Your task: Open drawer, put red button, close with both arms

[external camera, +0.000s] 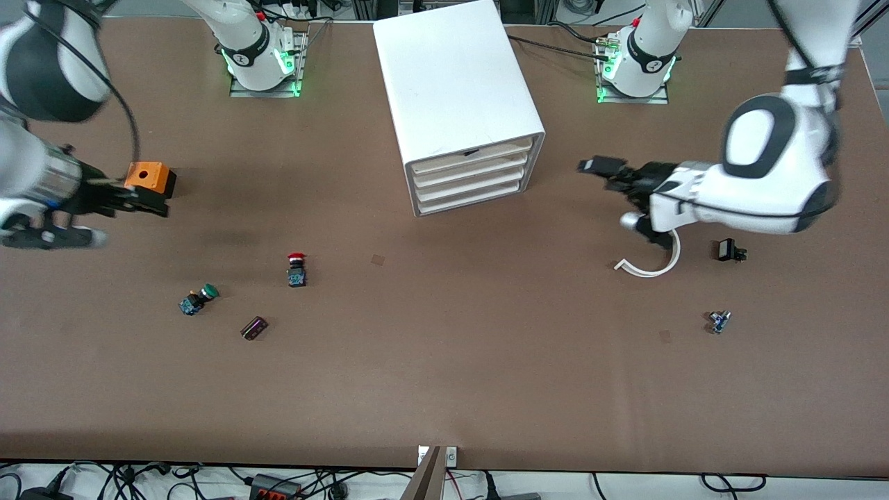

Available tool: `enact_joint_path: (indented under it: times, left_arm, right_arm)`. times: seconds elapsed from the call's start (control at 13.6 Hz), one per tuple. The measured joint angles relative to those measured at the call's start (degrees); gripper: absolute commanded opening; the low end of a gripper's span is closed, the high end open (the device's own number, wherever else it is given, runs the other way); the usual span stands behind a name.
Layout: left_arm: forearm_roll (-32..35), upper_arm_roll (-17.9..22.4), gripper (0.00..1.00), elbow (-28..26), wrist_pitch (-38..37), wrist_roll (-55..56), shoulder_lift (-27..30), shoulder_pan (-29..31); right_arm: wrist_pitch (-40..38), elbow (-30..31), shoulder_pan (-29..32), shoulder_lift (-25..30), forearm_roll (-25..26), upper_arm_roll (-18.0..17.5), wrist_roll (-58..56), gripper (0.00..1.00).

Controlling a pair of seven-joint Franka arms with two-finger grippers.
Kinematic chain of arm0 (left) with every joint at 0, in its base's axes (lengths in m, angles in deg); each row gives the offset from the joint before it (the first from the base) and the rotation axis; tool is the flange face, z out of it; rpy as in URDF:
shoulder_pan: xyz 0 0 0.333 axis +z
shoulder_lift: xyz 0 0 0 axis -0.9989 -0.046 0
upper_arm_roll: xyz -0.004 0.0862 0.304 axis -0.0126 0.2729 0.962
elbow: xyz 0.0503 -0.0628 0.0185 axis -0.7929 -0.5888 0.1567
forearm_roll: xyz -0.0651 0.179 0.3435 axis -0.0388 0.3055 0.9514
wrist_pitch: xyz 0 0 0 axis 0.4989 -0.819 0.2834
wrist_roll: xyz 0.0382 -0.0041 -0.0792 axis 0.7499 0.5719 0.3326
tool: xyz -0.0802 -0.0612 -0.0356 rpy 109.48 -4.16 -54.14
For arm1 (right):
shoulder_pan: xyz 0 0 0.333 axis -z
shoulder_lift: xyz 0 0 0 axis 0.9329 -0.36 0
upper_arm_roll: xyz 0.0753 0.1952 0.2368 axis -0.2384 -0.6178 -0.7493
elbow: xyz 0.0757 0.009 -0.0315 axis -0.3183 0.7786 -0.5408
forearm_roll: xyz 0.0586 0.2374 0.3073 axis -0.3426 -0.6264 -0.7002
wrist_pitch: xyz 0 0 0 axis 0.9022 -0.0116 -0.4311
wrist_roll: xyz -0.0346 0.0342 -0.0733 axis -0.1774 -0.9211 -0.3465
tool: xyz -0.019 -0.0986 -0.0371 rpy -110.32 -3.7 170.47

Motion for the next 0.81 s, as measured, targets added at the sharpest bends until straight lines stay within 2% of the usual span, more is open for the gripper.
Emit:
enact_joint_path:
  times: [0.15, 0.29, 0.44, 0.66, 0.81]
  left_arm:
    - [-1.8, -4.5, 1.00, -1.0, 6.2, -0.7, -3.9, -0.6]
    - [-4.8, -5.4, 1.00, -1.6, 7.1, -6.1, -6.5, -0.9]
    - [-12.6, -5.1, 0.98, -5.1, 7.1, -17.4, -7.8, -0.4]
    - [-20.7, -5.0, 0.70, -11.2, 7.1, -32.8, -9.9, -0.1]
    - [-22.9, -5.0, 0.64, -12.4, 7.1, -40.0, -12.4, -0.1]
  right_arm:
    - [1.0, -1.7, -2.9, -5.2, -0.3, -0.1, 0.1, 1.00]
    - [4.0, -2.6, -5.8, -10.0, -1.2, -0.2, 0.3, 1.00]
    - [10.0, -3.0, -9.1, -14.6, -2.9, -0.3, 0.7, 1.00]
    - [14.6, -3.4, -11.3, -20.5, -6.0, -0.3, 0.7, 1.00]
    - [16.0, -3.5, -11.9, -23.7, -6.1, -0.3, 0.7, 1.00]
